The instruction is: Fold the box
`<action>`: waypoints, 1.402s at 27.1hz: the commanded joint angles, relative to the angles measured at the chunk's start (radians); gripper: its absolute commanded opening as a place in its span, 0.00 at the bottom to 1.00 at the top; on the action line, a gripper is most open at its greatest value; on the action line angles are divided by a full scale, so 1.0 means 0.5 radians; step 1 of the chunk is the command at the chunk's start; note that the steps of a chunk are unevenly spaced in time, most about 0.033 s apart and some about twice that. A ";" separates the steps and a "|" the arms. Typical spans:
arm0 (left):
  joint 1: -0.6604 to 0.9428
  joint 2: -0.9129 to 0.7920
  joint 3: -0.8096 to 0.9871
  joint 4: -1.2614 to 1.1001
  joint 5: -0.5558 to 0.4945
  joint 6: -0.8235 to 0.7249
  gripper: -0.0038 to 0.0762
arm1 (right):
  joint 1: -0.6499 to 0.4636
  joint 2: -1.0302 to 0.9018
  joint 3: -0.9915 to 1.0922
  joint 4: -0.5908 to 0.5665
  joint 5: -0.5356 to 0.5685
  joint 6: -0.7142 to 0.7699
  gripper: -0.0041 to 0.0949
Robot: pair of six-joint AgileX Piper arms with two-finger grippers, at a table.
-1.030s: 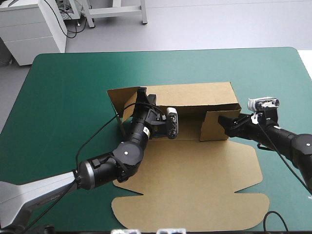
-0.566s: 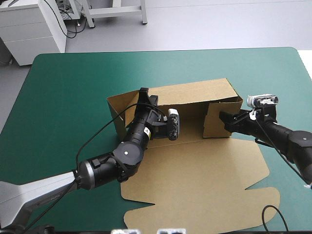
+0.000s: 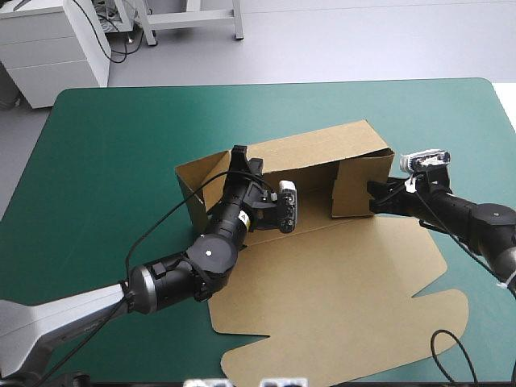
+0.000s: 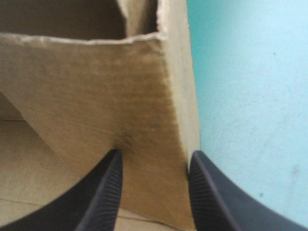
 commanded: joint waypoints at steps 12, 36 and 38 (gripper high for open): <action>-0.007 -0.076 -0.072 0.105 0.000 -0.010 0.07 | -0.007 -0.043 -0.063 0.276 0.090 -0.297 0.17; -0.007 -0.076 -0.072 0.105 0.000 -0.010 0.07 | -0.007 -0.043 -0.064 -0.045 0.082 -0.118 0.13; -0.007 -0.076 -0.072 0.105 0.000 -0.010 0.07 | -0.007 -0.043 -0.064 -0.045 0.086 -0.118 0.26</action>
